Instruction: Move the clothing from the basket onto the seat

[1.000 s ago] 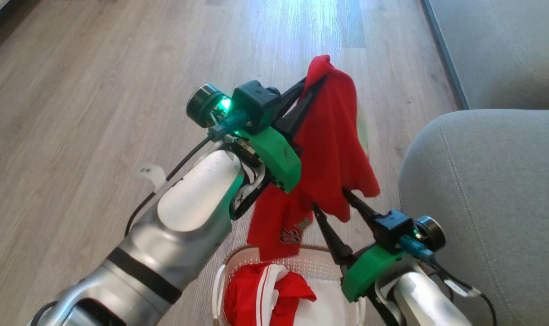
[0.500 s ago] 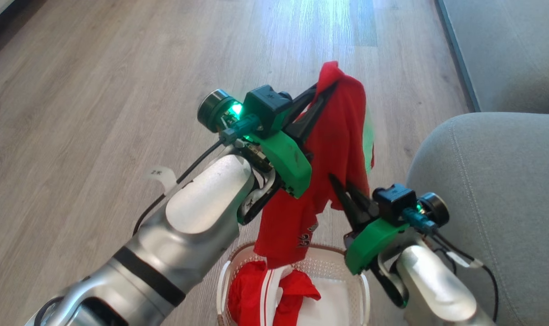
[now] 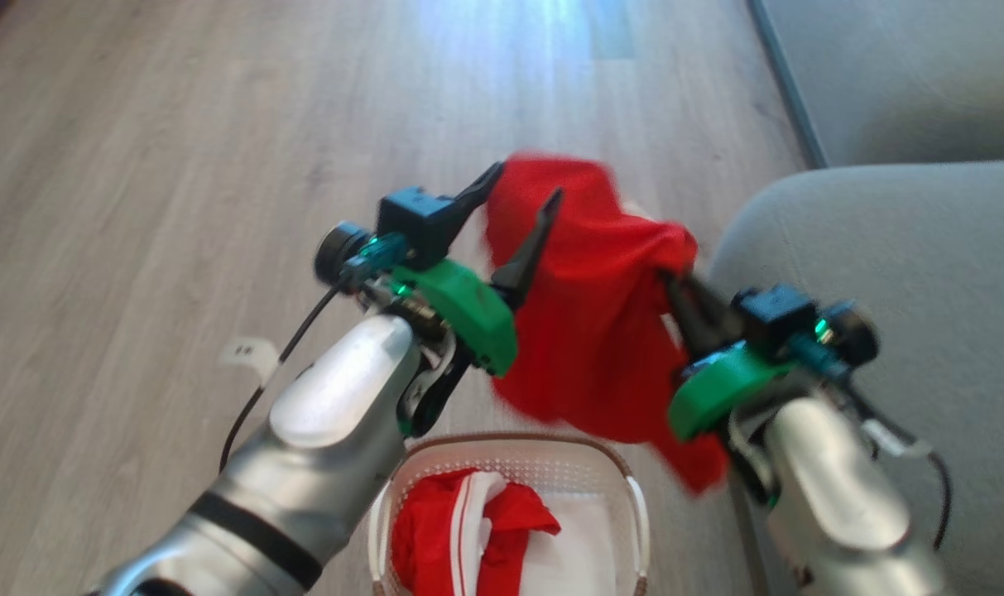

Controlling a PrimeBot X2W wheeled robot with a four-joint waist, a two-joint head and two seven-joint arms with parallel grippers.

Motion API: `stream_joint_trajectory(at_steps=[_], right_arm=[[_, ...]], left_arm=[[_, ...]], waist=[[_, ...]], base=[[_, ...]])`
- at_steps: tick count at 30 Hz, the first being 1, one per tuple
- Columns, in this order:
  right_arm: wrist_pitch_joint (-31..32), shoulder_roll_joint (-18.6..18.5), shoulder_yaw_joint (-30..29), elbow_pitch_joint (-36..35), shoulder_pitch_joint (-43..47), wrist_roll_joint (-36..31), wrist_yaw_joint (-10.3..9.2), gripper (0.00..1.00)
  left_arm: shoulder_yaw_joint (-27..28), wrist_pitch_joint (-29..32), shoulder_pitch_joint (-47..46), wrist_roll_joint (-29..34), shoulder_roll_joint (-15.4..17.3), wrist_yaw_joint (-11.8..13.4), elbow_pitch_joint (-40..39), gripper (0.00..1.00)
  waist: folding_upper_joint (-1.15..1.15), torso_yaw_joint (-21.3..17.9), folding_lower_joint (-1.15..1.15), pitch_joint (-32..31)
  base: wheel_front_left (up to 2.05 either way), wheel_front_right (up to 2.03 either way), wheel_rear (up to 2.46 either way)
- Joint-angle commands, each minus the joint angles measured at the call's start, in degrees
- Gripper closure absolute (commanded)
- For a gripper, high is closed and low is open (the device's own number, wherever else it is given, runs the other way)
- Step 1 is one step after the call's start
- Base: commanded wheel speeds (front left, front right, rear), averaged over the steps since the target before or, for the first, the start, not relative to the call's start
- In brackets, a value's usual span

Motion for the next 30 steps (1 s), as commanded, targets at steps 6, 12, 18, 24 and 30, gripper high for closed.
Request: stream_joint_trajectory(at_steps=[6, 12, 18, 24, 30], right_arm=[[-0.38, 0.2, -5.77, -3.94, -6.16, -4.07, -0.02, 1.0], [-0.38, -0.35, -10.74, -6.03, -7.29, -7.31, -0.02, 1.0], [-0.38, -1.79, -12.47, -8.0, -7.74, -8.32, -0.02, 1.0], [-0.38, -2.71, -12.46, -9.25, -8.85, -7.93, -0.02, 1.0], [-0.38, -3.56, -10.43, -9.3, -11.0, -6.65, -0.02, 1.0]], left_arm=[[4.7, -0.75, 1.72, 1.07, 0.83, 0.69, -3.18, 0.0], [6.28, -0.76, 5.83, 3.31, 0.38, 0.73, -5.89, 0.0], [6.99, -0.77, 8.43, 5.39, 0.09, 0.27, -7.61, 0.0], [6.83, -0.77, 9.38, 6.59, -0.07, -0.68, -8.51, 0.0], [5.69, -0.77, 8.96, 6.84, -0.1, -0.67, -9.36, 0.0]], waist=[[0.0, -5.54, 0.0, 1.96], [0.0, -11.58, 0.0, 3.7], [0.0, -18.34, 0.0, 5.7], [0.0, -24.42, 0.0, 7.9], [0.0, -27.84, 0.0, 10.01]], base=[[0.0, 0.0, 0.0], [0.0, 0.0, 0.0], [0.0, 0.0, 0.0], [0.0, 0.0, 0.0], [0.0, 0.0, 0.0]])
